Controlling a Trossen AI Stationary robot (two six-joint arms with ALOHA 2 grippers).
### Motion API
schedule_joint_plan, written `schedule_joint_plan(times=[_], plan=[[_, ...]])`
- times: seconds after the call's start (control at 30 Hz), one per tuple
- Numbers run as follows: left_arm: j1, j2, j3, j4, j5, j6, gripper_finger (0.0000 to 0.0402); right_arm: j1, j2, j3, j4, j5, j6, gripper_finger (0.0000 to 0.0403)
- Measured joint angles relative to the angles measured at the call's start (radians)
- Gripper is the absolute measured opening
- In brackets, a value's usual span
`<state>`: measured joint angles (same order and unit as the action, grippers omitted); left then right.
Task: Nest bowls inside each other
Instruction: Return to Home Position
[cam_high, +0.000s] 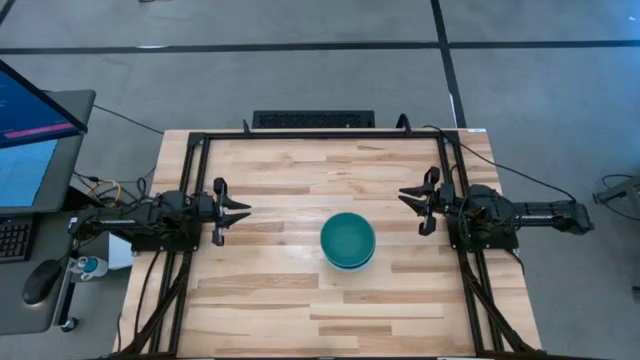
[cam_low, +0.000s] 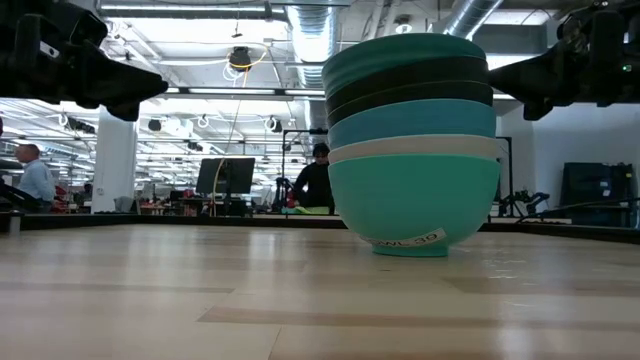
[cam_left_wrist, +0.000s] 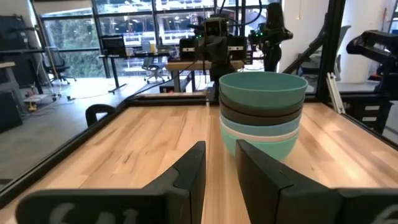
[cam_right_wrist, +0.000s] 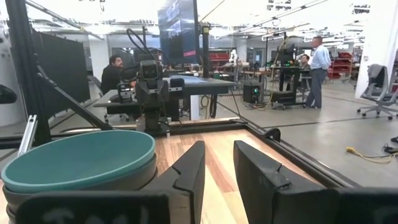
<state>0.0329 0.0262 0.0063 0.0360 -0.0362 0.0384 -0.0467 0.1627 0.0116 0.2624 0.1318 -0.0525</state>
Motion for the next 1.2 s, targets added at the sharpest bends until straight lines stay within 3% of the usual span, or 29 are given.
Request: schedule_joint_plan(times=[1.2], plan=[[0.0,0.0,0.0,-0.002,0.003,-0.005,0.008,0.0,0.0,0.0,0.0,0.0,0.0,0.0107]])
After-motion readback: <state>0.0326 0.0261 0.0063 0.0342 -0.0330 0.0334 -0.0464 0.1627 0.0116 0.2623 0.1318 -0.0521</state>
